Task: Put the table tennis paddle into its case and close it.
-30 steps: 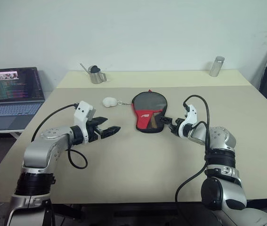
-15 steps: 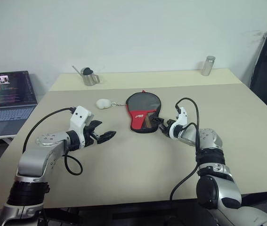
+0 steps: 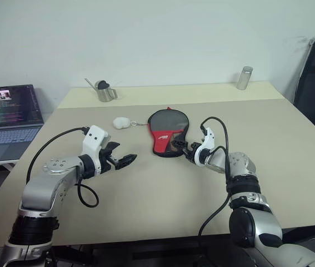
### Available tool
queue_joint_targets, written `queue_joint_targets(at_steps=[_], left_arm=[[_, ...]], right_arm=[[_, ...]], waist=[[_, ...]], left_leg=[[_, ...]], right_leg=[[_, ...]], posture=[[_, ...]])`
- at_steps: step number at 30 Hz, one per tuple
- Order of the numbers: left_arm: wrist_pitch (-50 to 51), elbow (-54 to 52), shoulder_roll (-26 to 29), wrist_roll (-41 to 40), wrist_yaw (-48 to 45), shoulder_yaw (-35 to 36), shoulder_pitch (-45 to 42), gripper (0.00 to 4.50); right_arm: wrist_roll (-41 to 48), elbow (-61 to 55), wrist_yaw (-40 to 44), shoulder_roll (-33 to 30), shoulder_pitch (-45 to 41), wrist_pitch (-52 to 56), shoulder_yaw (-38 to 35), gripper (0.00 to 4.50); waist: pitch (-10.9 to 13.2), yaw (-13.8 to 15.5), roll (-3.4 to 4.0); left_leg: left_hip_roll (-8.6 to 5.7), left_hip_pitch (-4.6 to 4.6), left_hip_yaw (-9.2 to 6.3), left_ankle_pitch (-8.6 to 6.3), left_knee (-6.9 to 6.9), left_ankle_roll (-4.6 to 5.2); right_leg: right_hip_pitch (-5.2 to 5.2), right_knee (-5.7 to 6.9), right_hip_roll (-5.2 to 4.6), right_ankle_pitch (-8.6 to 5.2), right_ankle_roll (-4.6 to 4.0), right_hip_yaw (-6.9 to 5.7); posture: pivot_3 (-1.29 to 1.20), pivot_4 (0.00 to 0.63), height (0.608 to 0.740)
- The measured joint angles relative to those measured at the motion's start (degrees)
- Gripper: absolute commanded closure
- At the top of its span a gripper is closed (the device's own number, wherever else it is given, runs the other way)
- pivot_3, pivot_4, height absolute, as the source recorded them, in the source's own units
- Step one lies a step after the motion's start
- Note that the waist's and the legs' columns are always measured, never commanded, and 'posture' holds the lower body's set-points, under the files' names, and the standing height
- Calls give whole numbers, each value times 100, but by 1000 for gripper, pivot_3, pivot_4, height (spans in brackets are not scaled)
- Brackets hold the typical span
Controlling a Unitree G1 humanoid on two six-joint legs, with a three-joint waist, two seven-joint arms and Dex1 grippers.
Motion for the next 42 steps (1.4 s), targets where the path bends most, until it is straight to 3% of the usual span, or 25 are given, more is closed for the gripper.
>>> queue_joint_targets(at_steps=[8,10,20,30,33,42], left_arm=[[-118,31,-40,51,32,-18,-86,0],[-127,65,-54,78,37,-23,-94,0],[-264,295,-111,201,10,-193,-169,0],[-549,788,-257,379,-241,-521,-483,0],[-653,976,-333,447,-377,-653,-646,0],[-935,1591,-493,641,-742,-942,-1052,0]], right_arm=[[16,74,-101,26,49,-68,10,3940],[20,19,-108,45,36,-59,30,4453],[59,-404,-256,55,204,249,60,4453],[783,-3318,-513,-507,1486,3103,-19,4453],[1207,-4084,-520,-764,2024,3577,45,4453],[3393,-5478,-742,-2258,3703,3622,617,4453]], waist=[[0,1,0],[-4,0,-6],[-6,50,-8],[-6,192,-8],[-6,213,-8],[-6,226,-10]], left_leg=[[0,-3,0,0,0,0],[0,4,0,0,0,0],[-1,2,-4,0,-1,-1],[-2,-31,-18,0,-4,0],[-2,-30,-20,-1,-5,1],[-3,-29,-21,-4,-7,8]], right_leg=[[-2,-3,0,0,0,1],[4,-2,0,0,0,1],[3,-2,0,0,0,-2],[-3,-42,-3,0,0,-22],[0,-48,-3,0,0,-24],[16,-69,-4,-1,2,-31]], posture=[[0,150,740],[0,150,740],[0,150,740],[0,150,740],[0,150,740],[0,150,740]])
